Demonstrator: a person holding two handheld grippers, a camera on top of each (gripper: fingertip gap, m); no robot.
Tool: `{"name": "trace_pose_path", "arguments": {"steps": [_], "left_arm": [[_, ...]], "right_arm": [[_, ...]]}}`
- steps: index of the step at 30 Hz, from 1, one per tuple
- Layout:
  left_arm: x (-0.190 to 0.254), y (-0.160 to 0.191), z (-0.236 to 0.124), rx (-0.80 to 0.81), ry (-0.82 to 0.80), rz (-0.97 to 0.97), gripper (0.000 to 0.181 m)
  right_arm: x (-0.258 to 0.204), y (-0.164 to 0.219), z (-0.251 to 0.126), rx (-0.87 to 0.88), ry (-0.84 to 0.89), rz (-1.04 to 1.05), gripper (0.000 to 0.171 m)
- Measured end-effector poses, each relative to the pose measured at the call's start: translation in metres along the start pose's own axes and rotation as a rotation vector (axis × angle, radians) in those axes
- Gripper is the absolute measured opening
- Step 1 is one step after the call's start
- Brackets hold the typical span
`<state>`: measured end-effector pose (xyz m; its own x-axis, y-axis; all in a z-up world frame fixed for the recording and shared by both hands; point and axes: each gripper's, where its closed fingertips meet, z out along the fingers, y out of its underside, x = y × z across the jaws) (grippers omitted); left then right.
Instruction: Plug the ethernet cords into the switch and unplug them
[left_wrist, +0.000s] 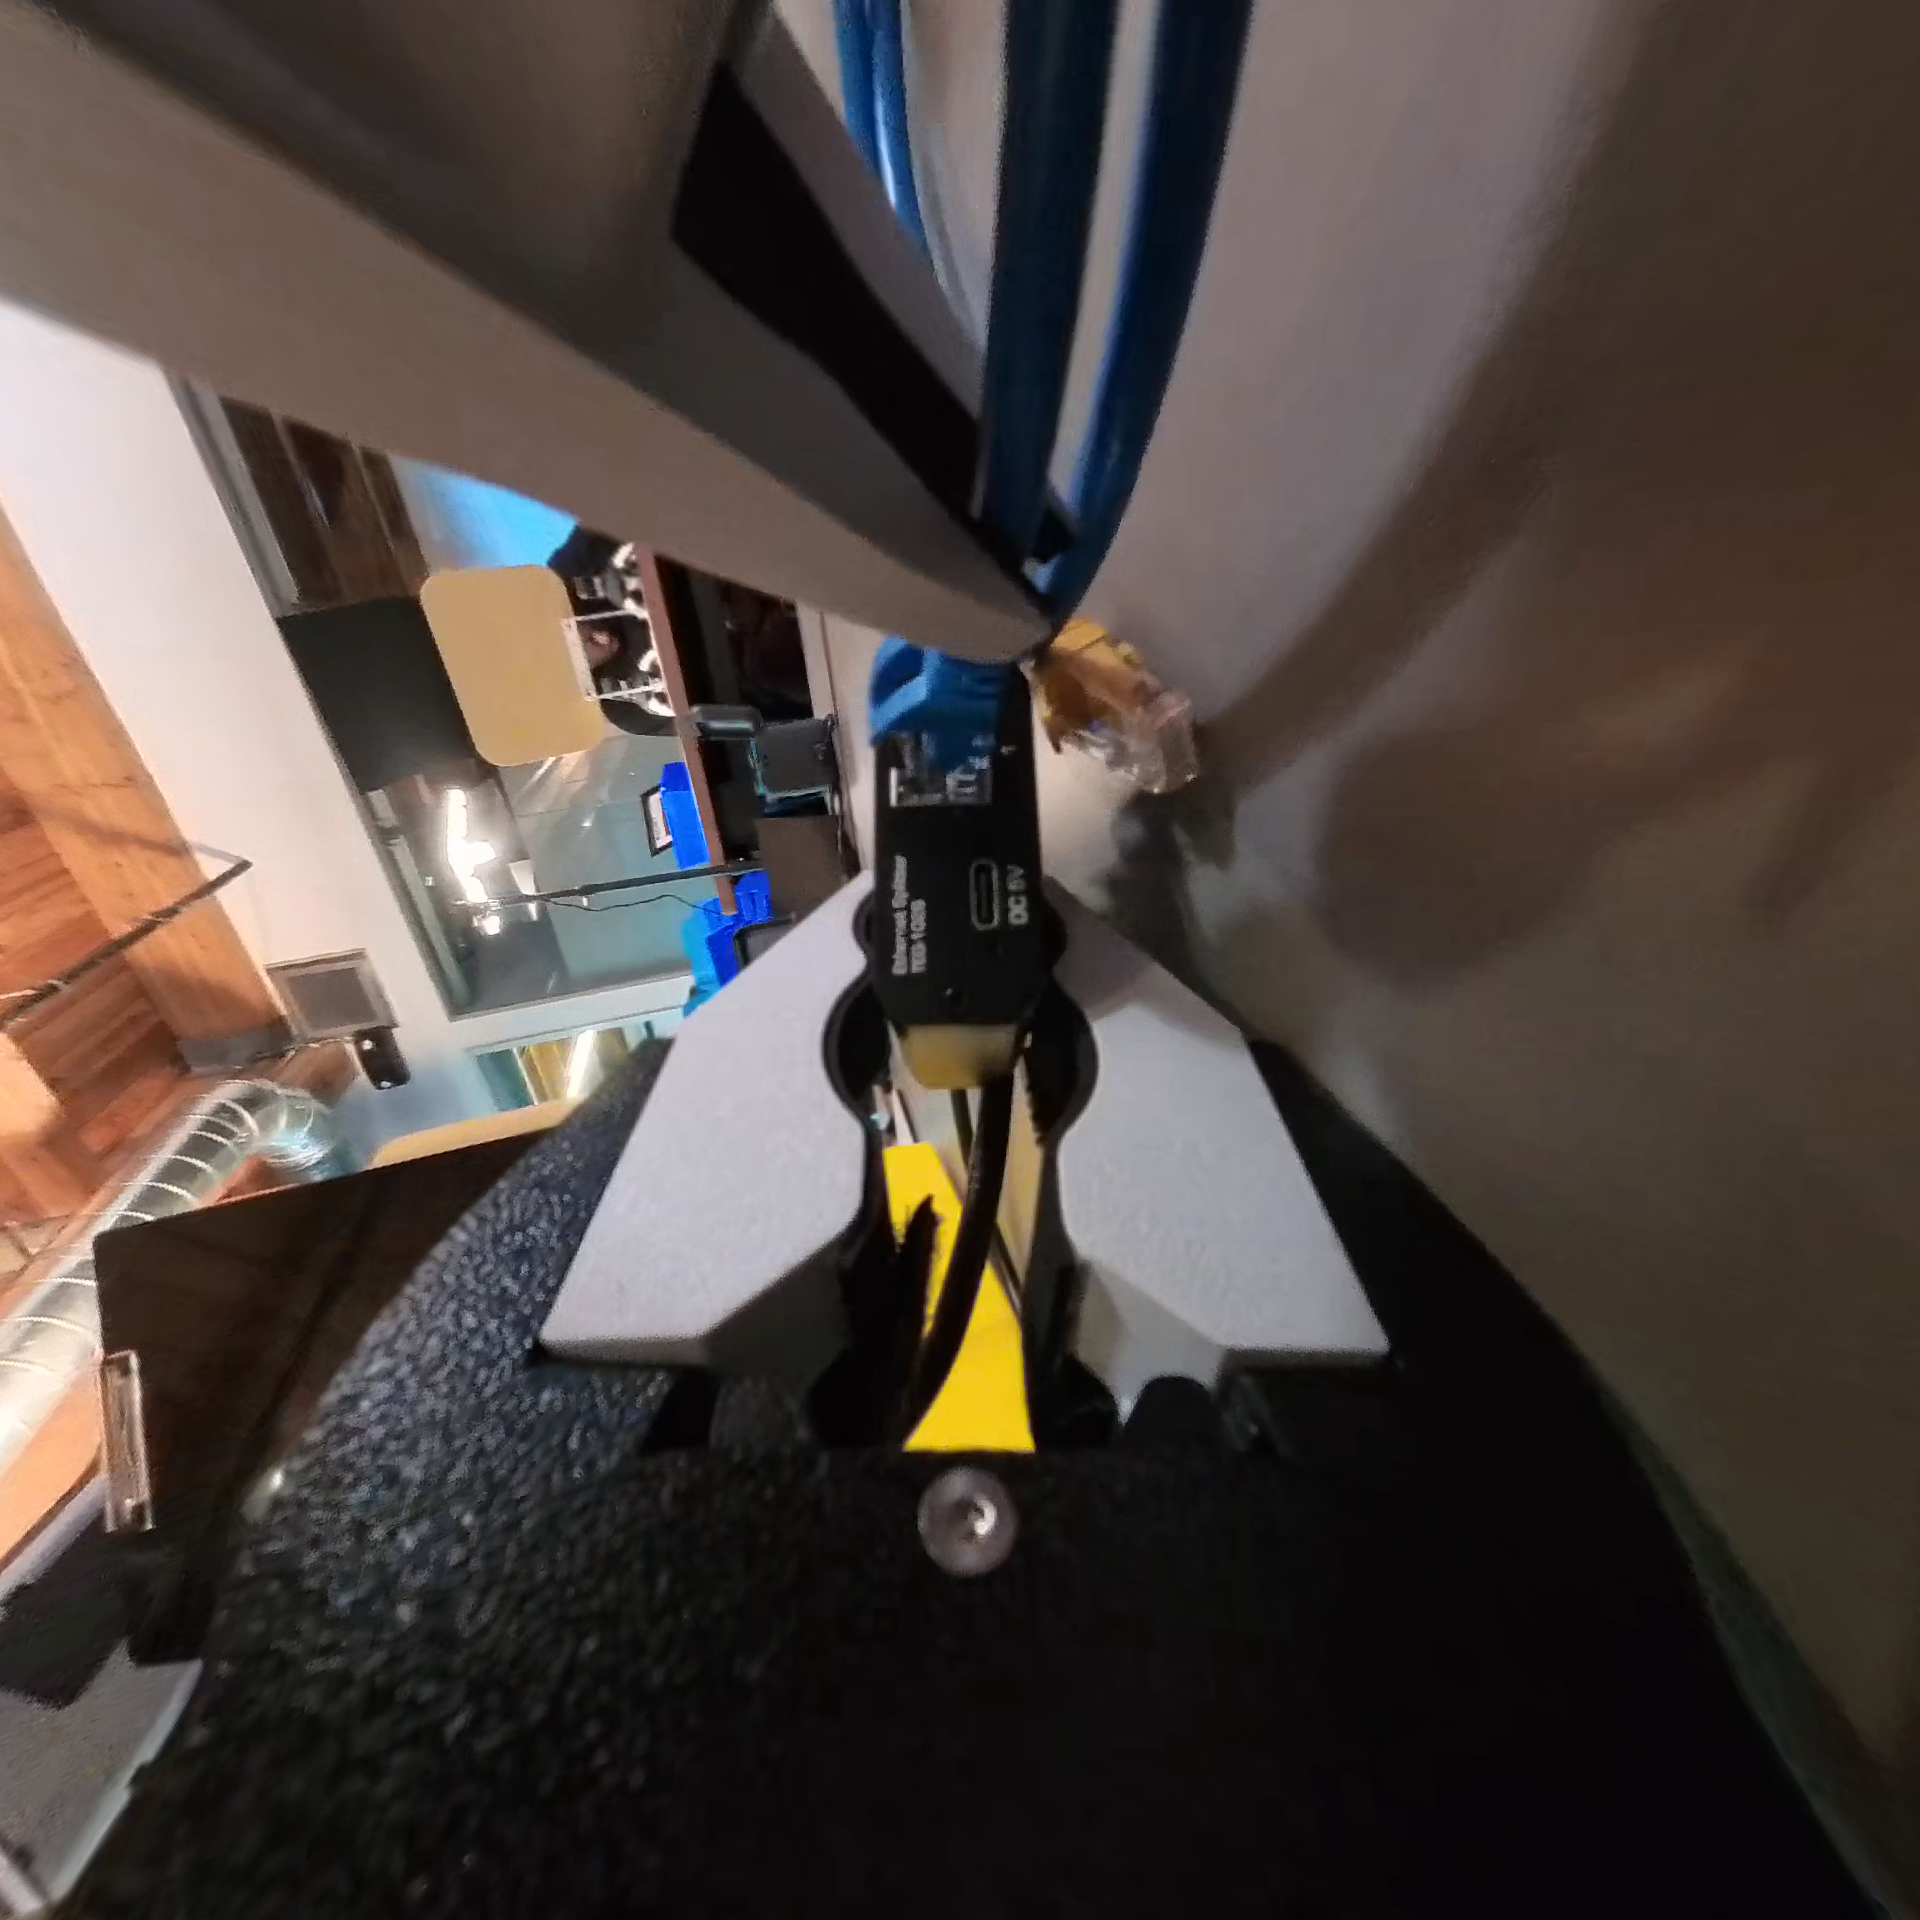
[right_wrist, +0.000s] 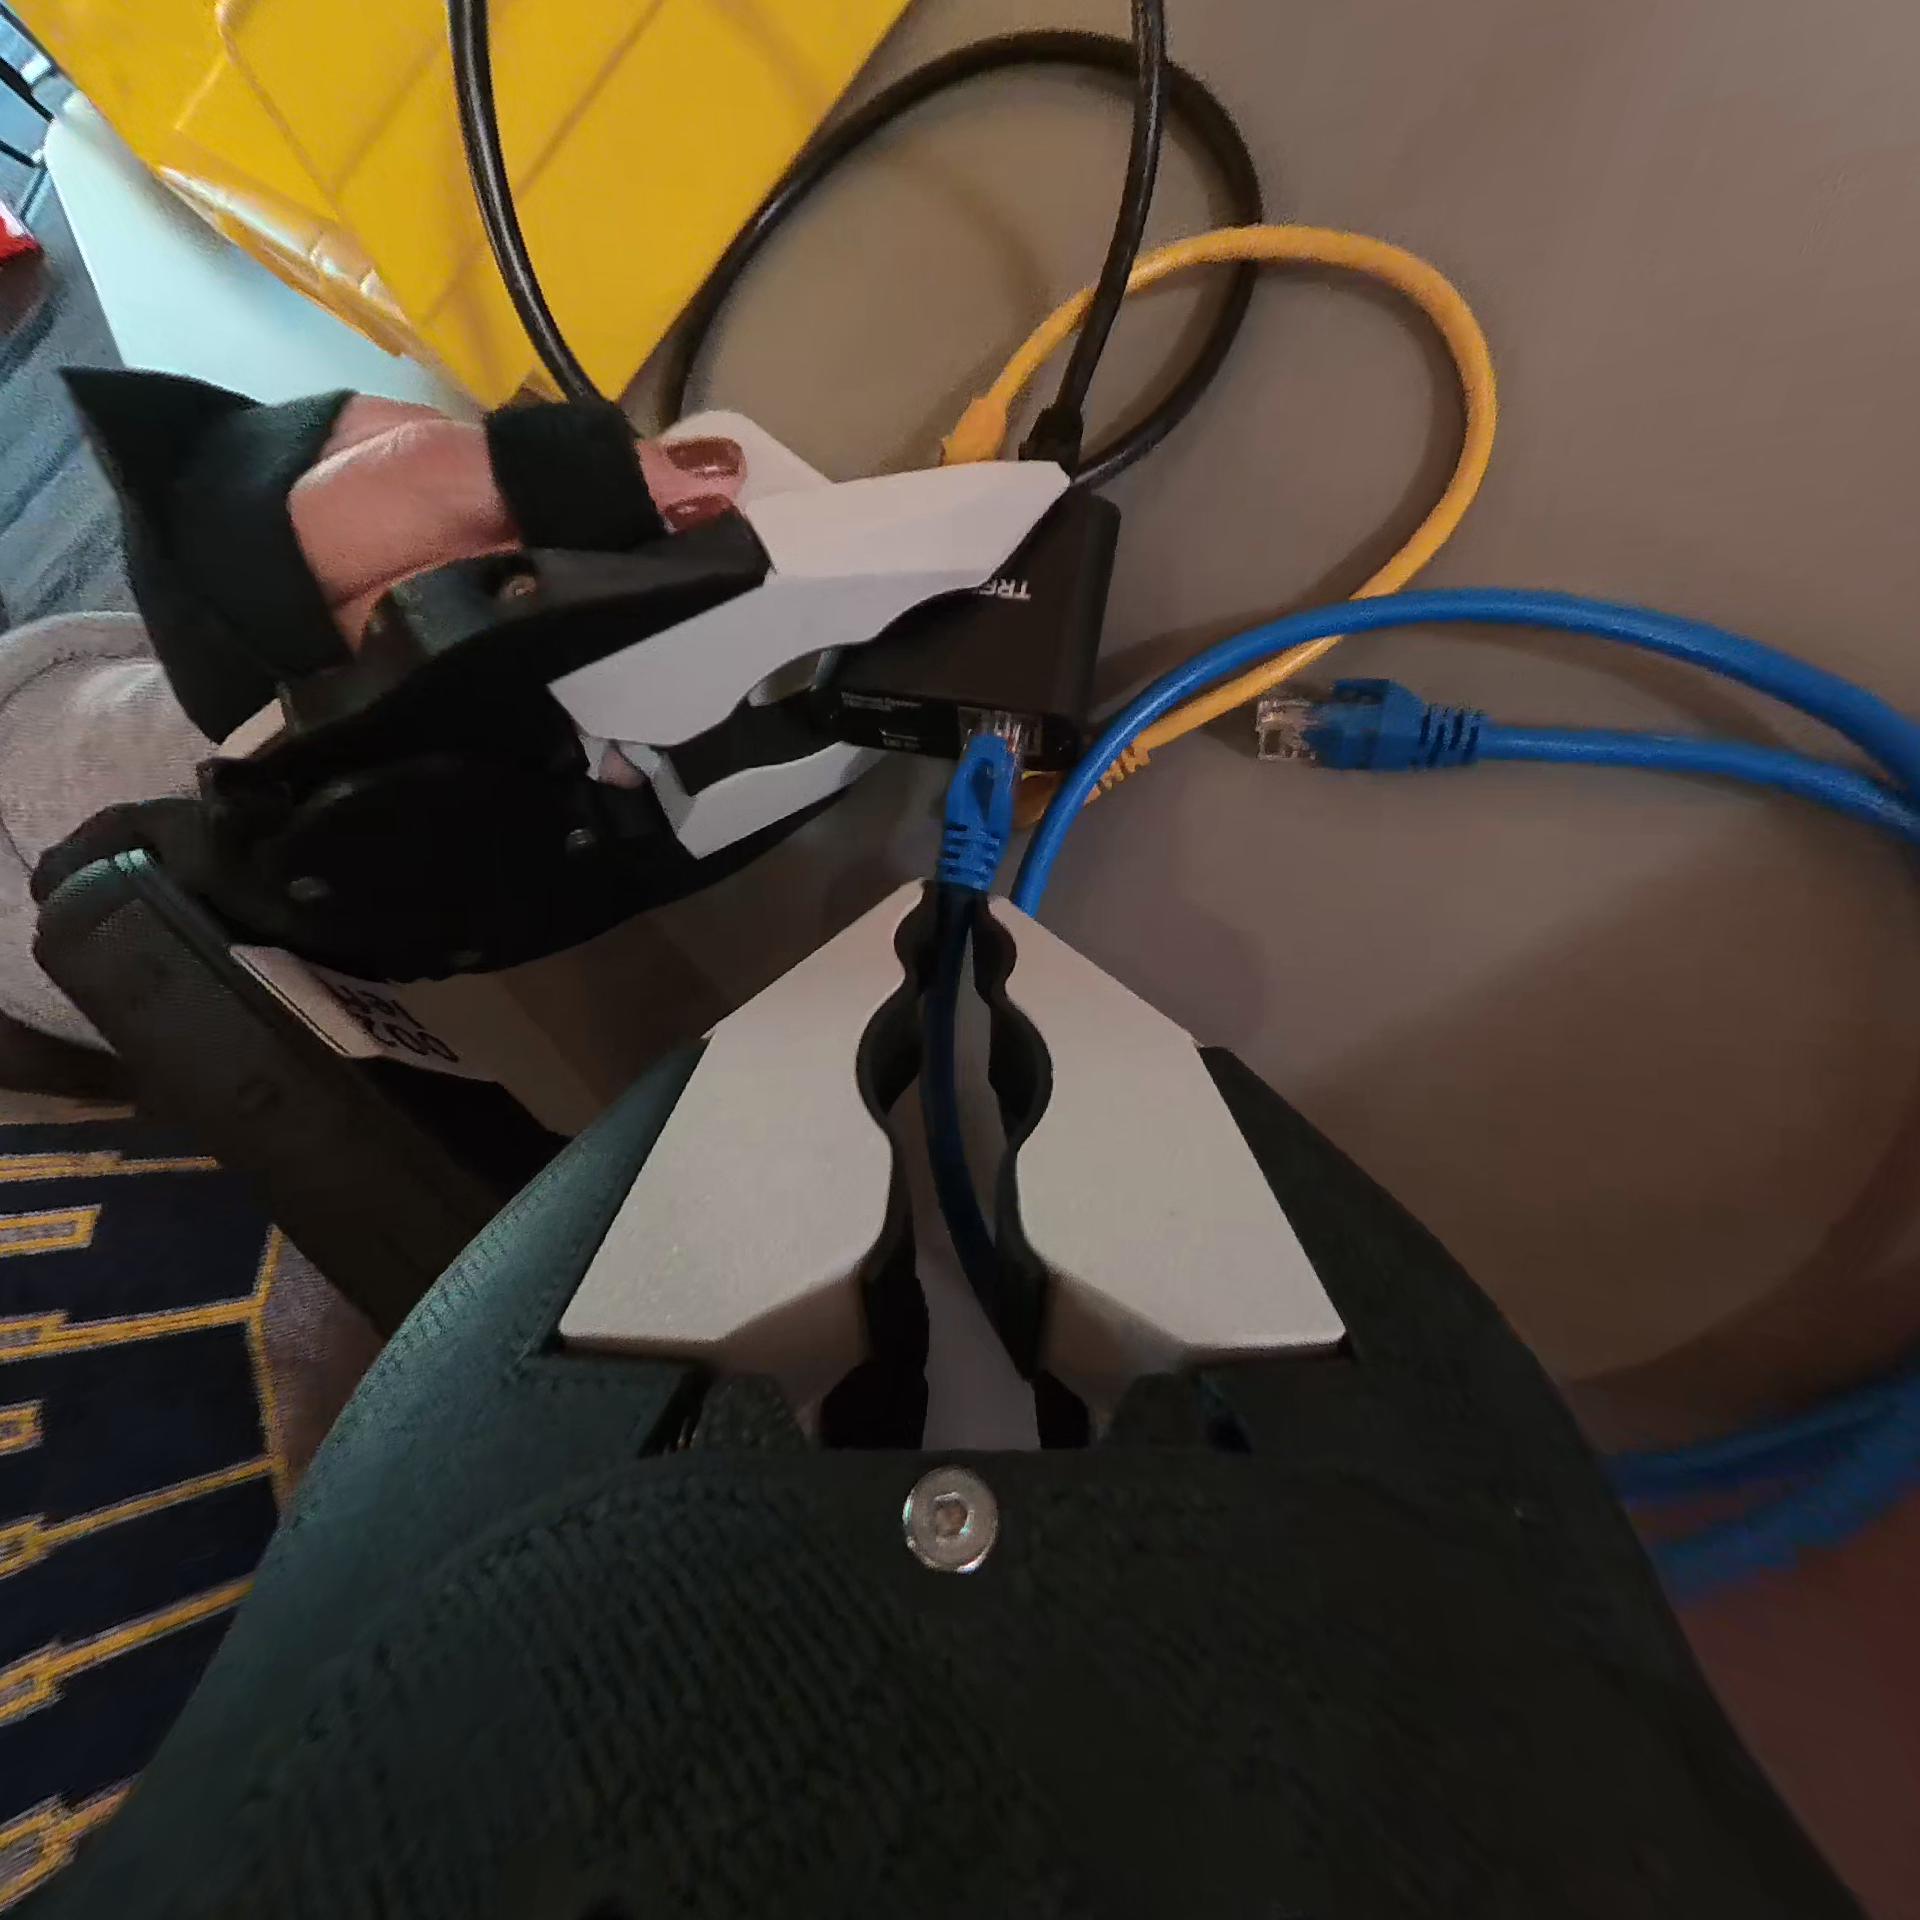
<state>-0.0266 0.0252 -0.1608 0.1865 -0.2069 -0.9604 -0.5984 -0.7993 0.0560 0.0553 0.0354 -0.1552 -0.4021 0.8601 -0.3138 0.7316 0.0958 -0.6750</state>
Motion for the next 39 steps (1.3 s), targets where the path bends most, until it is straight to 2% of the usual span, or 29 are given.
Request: {"name": "trace_pose_path", "arguments": {"steps": [1, 7, 25, 29, 32, 34, 37, 39], "left_arm": [[0.000, -0.001, -0.001, 0.011, -0.001, 0.000, 0.021], [0.001, -0.006, -0.003, 0.049, 0.003, -0.017, 0.020], [0.003, -0.009, -0.001, 0.136, 0.028, -0.022, 0.021], [0.000, -0.007, 0.002, 0.154, 0.027, -0.100, 0.022], [-0.009, -0.008, -0.001, 0.184, 0.026, -0.185, 0.022], [-0.011, -0.010, -0.004, 0.204, 0.017, -0.185, 0.022], [-0.013, -0.018, -0.010, 0.253, 0.008, -0.185, 0.022], [-0.015, -0.022, -0.014, 0.280, 0.009, -0.201, 0.022]], "right_arm": [[0.001, 0.000, 0.000, 0.016, 0.003, -0.006, 0.002], [0.010, 0.000, -0.002, 0.092, 0.055, -0.025, 0.001], [0.017, -0.004, 0.000, 0.164, 0.082, -0.220, 0.002], [0.015, -0.006, -0.001, 0.193, 0.062, -0.231, 0.021], [0.000, -0.025, -0.018, 0.307, 0.110, -0.421, 0.035], [-0.011, -0.039, -0.029, 0.361, 0.195, -0.637, 0.043], [-0.008, -0.039, -0.021, 0.240, 0.355, -0.973, 0.048], [-0.003, -0.032, -0.010, 0.143, 0.403, -1.134, 0.048]]}}
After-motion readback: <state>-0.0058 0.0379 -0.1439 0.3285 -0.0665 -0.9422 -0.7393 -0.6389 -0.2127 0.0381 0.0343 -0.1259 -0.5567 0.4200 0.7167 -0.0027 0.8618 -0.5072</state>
